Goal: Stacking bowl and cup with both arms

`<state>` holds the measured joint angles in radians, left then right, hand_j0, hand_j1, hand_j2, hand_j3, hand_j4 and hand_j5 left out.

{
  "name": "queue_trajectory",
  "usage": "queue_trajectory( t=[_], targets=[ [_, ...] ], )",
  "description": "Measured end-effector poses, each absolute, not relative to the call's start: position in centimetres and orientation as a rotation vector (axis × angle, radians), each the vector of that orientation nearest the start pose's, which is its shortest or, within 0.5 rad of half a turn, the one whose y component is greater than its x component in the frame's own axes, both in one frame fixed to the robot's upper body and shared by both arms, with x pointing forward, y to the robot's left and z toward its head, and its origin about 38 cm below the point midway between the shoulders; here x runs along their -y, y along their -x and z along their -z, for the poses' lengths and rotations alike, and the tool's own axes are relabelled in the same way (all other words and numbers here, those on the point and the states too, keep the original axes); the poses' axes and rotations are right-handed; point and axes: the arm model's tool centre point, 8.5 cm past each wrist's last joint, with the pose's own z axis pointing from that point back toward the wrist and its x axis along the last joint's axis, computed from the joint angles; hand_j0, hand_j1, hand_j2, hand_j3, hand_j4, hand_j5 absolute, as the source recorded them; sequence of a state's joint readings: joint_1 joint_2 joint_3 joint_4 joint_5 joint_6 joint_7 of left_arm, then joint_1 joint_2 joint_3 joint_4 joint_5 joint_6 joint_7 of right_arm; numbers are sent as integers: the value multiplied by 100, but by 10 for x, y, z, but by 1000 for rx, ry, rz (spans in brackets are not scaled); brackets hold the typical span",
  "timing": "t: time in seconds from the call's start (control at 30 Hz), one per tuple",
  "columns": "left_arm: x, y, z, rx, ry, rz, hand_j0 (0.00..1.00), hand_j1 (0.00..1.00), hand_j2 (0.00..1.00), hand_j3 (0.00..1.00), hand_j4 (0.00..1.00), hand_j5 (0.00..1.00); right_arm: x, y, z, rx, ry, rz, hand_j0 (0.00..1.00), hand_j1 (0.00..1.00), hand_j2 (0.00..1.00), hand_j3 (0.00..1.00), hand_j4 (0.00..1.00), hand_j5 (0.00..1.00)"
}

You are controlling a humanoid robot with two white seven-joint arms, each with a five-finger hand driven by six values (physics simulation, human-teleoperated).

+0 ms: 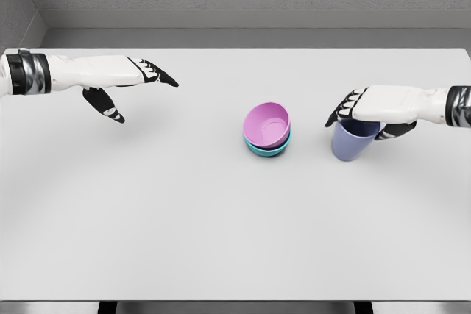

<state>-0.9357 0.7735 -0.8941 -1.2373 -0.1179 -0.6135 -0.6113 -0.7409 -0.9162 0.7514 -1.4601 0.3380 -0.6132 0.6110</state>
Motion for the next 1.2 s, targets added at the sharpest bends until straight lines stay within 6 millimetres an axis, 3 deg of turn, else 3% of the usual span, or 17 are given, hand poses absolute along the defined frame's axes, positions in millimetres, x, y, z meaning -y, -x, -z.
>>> queue_trajectory(
  t=[0.13,0.2,0.57,0.67,0.83,1.2],
  targets=[
    [-289,-475,-243,1398,-211,2060,100,100,100,100,100,100,316,-430,-227,1246,363,-2235,73,73,73,73,73,73],
    [-289,-475,-244,1398,-212,2062,100,100,100,100,100,100,316,-430,-228,1248,363,-2233,67,67,67,67,67,67],
    [-290,-474,-245,1397,-215,2063,100,100,100,100,100,100,316,-431,-230,1257,364,-2228,67,67,67,67,67,67],
    [-291,-474,-245,1397,-216,2063,100,100,100,100,100,100,315,-432,-232,1265,366,-2224,59,59,59,59,59,59],
    [-291,-474,-245,1397,-217,2063,100,100,100,100,100,100,314,-433,-236,1284,372,-2216,58,58,58,58,58,58],
    [-291,-474,-245,1396,-216,2065,100,100,100,100,100,100,320,-438,-265,1365,417,-2160,59,59,59,59,59,59]
  ],
)
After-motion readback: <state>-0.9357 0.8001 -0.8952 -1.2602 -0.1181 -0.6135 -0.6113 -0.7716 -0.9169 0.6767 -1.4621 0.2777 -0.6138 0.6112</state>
